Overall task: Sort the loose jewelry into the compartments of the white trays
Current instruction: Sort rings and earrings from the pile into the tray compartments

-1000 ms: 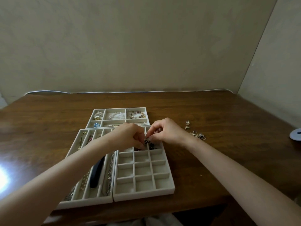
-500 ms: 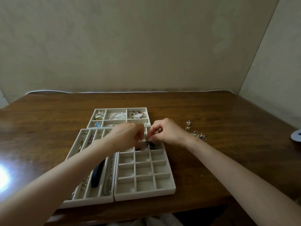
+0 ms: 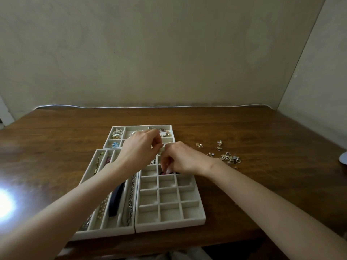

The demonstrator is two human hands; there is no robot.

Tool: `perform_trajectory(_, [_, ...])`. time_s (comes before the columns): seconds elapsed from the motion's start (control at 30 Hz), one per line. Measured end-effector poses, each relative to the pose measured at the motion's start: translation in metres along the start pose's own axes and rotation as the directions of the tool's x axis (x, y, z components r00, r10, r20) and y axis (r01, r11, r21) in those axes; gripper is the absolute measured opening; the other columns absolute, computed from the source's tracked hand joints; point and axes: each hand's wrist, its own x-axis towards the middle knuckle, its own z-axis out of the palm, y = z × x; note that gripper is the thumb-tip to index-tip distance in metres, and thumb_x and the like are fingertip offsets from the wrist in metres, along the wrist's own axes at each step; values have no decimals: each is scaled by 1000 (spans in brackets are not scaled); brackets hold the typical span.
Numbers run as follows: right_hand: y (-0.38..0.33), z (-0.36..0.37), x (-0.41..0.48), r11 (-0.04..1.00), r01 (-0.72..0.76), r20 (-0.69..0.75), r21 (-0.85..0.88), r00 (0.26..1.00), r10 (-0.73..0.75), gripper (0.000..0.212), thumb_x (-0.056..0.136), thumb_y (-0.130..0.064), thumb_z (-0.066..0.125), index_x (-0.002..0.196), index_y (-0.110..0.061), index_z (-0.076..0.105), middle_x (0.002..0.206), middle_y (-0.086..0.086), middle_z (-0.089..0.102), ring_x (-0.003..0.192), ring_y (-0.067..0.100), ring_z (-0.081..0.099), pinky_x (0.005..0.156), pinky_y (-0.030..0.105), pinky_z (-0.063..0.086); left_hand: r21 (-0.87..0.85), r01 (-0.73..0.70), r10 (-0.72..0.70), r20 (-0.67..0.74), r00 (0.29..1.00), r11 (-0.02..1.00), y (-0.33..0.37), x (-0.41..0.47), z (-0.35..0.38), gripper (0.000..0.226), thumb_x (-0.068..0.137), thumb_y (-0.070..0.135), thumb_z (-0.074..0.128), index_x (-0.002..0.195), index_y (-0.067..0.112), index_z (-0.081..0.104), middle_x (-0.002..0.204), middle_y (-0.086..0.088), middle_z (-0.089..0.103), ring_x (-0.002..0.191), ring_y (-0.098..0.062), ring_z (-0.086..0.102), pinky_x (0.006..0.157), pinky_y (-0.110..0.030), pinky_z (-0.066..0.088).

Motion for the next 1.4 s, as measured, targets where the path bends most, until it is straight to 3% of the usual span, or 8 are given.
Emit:
perform_trajectory(0.13, [4, 5, -1, 999, 14, -68, 30, 998, -12, 27, 74, -5, 76, 85, -18, 55, 88, 2, 59, 78, 13, 55, 65, 25, 47, 12, 7, -7, -4, 1000, 1000, -2, 1, 0, 4, 87, 19, 58, 88, 16, 60, 85, 8, 60, 71, -13, 49, 53, -24, 33])
perform_trajectory(0.23, [9, 4, -4, 998, 28, -103, 50, 994, -23, 18, 75, -10, 77, 86, -11, 62, 92, 2, 59, 78, 10, 51, 66, 21, 45, 14, 4, -4, -12, 1000, 1000, -1, 1, 1, 5, 88, 21, 58, 88, 17, 60, 84, 8, 60, 71, -11, 50, 50, -18, 29])
perform_trajectory(0.4, [31, -10, -14, 981, -33, -235, 192, 969, 78, 9, 83, -15, 70, 90, -11, 66, 89, -7, 58, 76, -1, 51, 66, 11, 40, -4, 10, -10, 13, 1000, 1000, 4, 3, 6, 7, 89, 22, 56, 90, 16, 60, 85, 7, 62, 74, -16, 53, 63, -28, 40])
perform_trajectory(0.77, [94, -36, -44, 941, -224, -271, 254, 917, 291, 8, 89, -21, 63, 93, -15, 65, 89, -10, 60, 82, 0, 55, 67, 12, 41, -68, -30, 40, 158, 987, 997, 30, 23, 40, 13, 92, 24, 53, 100, 15, 58, 95, 4, 61, 82, -11, 56, 70, -25, 50])
perform_trajectory(1.0, [139, -47, -58, 895, -316, -334, 315, 845, 417, 7, 88, -21, 64, 93, -15, 66, 88, -7, 63, 76, 1, 55, 63, 14, 37, -11, -27, 28, 179, 983, 1000, 45, 52, 75, 15, 91, 25, 54, 102, 17, 59, 106, -1, 59, 101, -18, 50, 82, -29, 45])
perform_trajectory(1.2, [167, -28, -69, 841, -317, -456, 439, 728, 512, 3, 88, -19, 64, 89, -16, 66, 87, -4, 63, 77, 5, 55, 64, 15, 37, 101, 0, -22, 219, 976, 995, 52, 66, 100, 21, 90, 30, 54, 108, 20, 56, 114, -1, 56, 108, -20, 46, 93, -34, 38])
perform_trajectory(1.4, [171, -23, -68, 870, -332, -451, 364, 755, 476, 5, 88, -20, 65, 90, -17, 68, 87, -7, 63, 71, 1, 52, 63, 15, 37, 85, -3, -11, 164, 986, 996, 52, 64, 109, 23, 89, 31, 56, 109, 19, 53, 112, 0, 54, 104, -18, 46, 83, -27, 40])
